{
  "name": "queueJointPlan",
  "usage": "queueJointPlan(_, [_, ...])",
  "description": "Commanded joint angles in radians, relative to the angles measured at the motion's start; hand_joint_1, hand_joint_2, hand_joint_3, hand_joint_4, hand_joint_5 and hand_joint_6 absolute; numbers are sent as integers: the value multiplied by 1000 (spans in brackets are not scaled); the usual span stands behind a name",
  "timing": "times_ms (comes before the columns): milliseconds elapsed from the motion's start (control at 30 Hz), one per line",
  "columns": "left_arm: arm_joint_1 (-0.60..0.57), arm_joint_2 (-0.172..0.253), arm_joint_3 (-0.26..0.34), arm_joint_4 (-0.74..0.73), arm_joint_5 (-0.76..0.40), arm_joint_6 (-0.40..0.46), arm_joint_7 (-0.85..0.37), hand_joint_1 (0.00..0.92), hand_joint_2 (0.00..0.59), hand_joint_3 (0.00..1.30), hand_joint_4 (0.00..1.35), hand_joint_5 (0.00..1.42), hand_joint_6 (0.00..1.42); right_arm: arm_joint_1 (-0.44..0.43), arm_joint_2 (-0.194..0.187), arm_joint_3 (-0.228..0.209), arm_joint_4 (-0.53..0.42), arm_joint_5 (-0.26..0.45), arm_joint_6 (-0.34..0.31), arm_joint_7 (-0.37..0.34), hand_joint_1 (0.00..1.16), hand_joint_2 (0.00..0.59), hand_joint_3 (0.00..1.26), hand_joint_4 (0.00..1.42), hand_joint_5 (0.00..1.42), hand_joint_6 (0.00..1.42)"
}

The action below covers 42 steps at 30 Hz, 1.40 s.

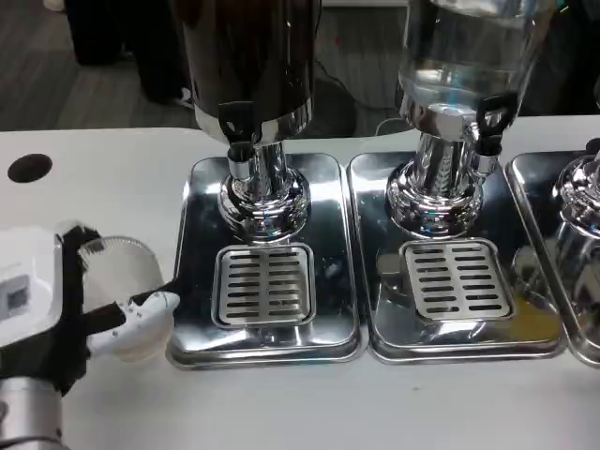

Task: Grasp the cup under the faucet to collect the drink, then remove the cup.

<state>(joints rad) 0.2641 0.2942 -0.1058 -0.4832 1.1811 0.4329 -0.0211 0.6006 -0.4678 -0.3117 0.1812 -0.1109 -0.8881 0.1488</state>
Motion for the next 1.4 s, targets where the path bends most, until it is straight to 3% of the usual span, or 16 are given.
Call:
queueJointPlan(33, [-86,-8,-12,27,17,1,-31,301,135,533,644,891,1052,12,0,3,-1,11,-27,9,430,384,240,109,61,0])
queueJointPlan(633, [-310,-93,-138,237,45,51,-32,318,136,533,644,892,1059,36,-13,-10,36,42,-61,23,423,380,240,109,61,0])
queueJointPlan(1400, [-425,-164,-198,455,-19,56,97,321,136,533,631,881,1067,10,-26,-4,79,51,-62,51,427,387,240,109,61,0])
